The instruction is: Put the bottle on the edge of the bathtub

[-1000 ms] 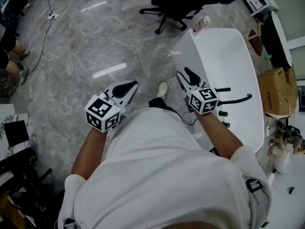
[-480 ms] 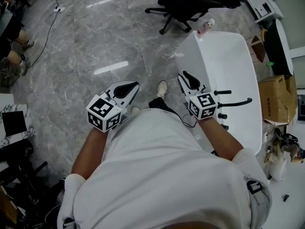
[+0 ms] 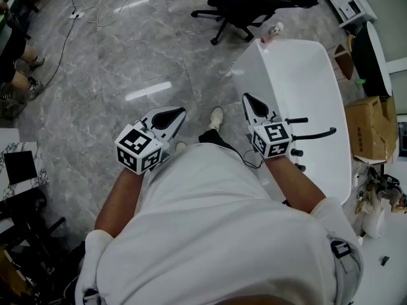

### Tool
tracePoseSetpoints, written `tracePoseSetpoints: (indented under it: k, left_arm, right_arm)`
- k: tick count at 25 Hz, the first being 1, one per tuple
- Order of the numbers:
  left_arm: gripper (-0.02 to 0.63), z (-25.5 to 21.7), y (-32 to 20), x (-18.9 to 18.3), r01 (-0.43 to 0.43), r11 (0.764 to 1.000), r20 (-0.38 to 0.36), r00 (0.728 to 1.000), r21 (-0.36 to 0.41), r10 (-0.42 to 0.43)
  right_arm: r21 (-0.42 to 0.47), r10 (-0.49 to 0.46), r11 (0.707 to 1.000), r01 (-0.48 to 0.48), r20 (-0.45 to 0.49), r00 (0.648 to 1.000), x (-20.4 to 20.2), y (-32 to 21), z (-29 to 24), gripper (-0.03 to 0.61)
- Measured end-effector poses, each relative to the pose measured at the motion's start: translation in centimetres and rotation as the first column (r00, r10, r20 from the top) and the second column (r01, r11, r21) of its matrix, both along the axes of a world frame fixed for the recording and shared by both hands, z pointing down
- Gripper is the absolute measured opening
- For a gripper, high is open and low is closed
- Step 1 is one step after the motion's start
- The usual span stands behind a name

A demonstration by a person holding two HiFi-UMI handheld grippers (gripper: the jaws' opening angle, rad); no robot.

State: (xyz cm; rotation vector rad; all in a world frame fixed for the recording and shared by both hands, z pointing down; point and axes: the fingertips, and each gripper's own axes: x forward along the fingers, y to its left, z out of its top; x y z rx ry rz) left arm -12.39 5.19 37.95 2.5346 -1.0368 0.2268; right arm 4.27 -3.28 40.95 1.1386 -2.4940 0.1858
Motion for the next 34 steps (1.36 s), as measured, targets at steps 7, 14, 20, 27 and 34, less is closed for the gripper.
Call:
tracePoseSetpoints:
  k: [7,14,20,27,34]
  left_arm:
    - [0.02,0.3,-0.7,1.4,-0.031,0.999,0.011,0.999,-0.012,0.031]
    - [0.02,0.3,-2.3,3.0,-0.057,0.998,0.025,0.998,-0.021,0.058]
    - [0.02,0.8,-4.0,3.8,-0.064,0.997,0.039,0.997,-0.043,0.066]
    - [0.02,0.8,-7.3,5.2,-0.066,0.996,0.046,0.997,-0.058,0.069]
    - [0.02,1.3,-12.1,6.7,-0.059,0.995,0.063,0.996,-0.075,0.063]
  right_arm:
    - [-0.016,0.035,0.999,-0.035,0.029,0.999,1.2,-0.2,-0.3,0.008]
    - [-0.027,0.047,0.999,-0.046,0.042,0.998,2.5,-1.4,0.1,0.006]
    - [-0.051,0.057,0.997,-0.054,0.06,0.997,3.5,-3.1,0.8,0.006]
    - [-0.064,0.069,0.996,-0.065,0.073,0.995,5.1,-6.8,1.4,0.006]
    - [-0.084,0.089,0.993,-0.081,0.087,0.992,7.2,-12.8,2.7,0.006]
